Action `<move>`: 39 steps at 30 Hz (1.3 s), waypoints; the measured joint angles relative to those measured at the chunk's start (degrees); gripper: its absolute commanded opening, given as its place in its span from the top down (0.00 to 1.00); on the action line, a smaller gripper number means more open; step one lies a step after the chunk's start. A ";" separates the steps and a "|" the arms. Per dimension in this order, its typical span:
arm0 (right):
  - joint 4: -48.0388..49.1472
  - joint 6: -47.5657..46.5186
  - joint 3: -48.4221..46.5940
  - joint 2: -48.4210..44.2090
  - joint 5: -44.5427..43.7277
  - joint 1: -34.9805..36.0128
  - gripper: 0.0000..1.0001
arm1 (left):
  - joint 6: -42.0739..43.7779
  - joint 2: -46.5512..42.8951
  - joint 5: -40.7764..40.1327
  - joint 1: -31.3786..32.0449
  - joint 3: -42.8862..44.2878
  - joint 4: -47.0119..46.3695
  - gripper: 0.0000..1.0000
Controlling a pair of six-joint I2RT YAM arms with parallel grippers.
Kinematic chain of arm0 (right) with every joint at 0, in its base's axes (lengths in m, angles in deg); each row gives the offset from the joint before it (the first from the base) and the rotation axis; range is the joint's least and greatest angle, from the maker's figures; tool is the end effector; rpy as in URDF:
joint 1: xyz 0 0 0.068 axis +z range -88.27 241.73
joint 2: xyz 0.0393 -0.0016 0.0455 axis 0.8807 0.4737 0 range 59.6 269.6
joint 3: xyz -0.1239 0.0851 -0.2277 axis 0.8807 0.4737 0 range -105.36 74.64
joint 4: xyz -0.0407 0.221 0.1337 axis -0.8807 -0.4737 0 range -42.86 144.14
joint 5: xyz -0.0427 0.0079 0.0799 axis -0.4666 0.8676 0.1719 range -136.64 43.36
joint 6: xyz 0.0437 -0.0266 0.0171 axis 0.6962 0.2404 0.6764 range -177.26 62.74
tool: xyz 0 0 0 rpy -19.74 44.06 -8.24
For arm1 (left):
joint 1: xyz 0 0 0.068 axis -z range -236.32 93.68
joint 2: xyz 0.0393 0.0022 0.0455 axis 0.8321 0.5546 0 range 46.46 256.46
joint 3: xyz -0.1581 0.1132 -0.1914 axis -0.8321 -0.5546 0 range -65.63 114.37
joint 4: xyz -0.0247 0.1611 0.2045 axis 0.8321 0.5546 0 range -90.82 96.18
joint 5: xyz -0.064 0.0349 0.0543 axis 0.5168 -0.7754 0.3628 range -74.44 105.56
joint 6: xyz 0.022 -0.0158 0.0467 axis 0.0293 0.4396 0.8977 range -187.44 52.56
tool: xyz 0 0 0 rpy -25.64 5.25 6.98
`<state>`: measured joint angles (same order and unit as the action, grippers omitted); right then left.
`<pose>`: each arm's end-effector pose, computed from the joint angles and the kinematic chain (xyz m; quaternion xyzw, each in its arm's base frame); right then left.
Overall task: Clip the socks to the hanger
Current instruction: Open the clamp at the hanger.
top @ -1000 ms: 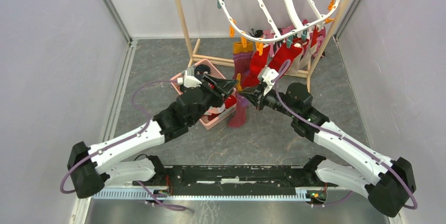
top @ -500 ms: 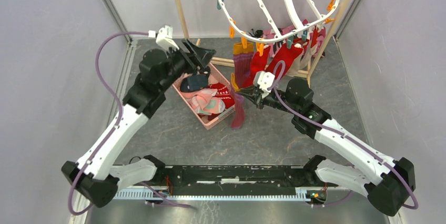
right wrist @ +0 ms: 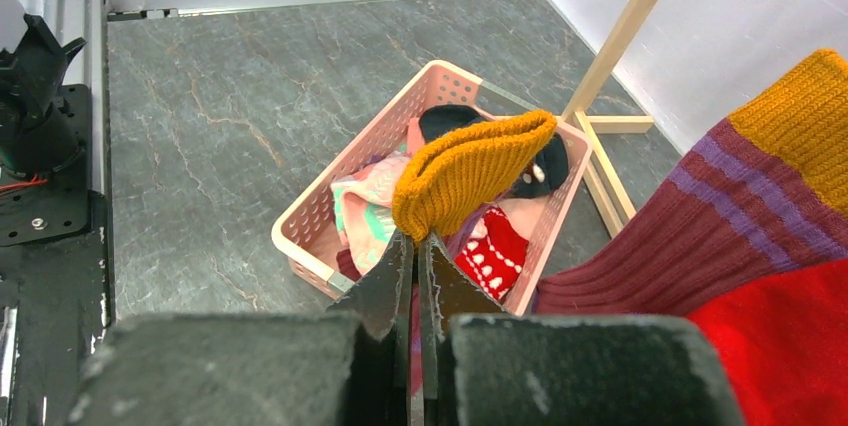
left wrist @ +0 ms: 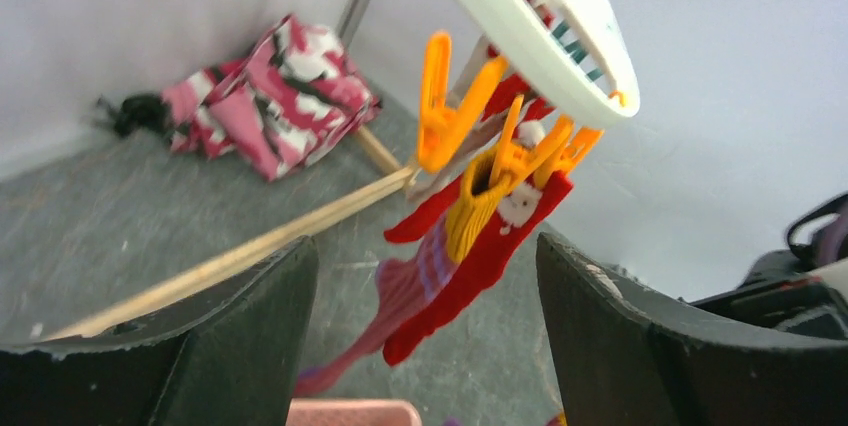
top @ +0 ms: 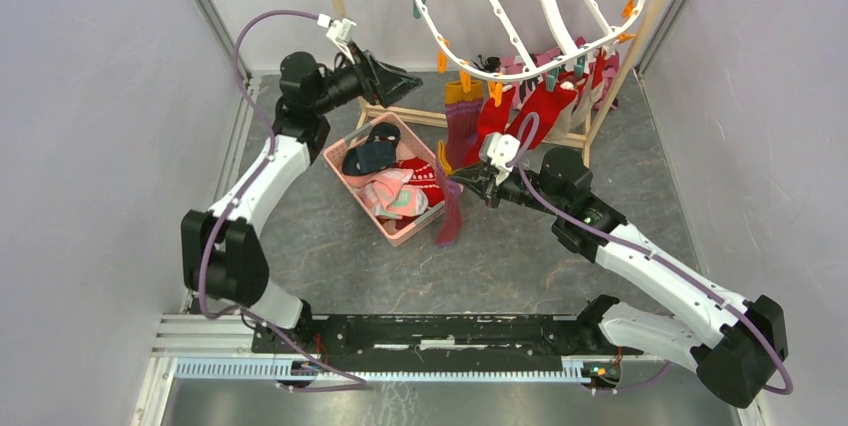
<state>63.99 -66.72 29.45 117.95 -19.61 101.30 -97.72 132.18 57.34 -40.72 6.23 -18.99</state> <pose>0.1741 0.1650 0.3348 -0.4394 0.5768 0.3375 0.6003 0.3335 -0.1177 0.3838 0.1781 0.6635 -0.4904 0.5363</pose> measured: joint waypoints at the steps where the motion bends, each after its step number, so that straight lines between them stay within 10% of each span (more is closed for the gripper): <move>1: 0.00 0.00 0.00 0.00 0.13 -0.02 1.00 | -1.20 1.42 2.38 -1.07 0.55 -3.02 0.13; 16: 0.76 0.04 -1.29 0.96 2.10 -1.05 1.00 | -33.81 28.04 17.79 -3.82 12.61 -54.29 0.11; 39: 0.79 0.11 -1.64 1.70 2.67 -2.58 1.00 | -45.24 39.28 20.33 1.81 27.30 -64.32 0.27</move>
<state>64.78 -66.61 27.81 119.66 -16.95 98.72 -142.96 171.45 77.66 -38.91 33.53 -83.32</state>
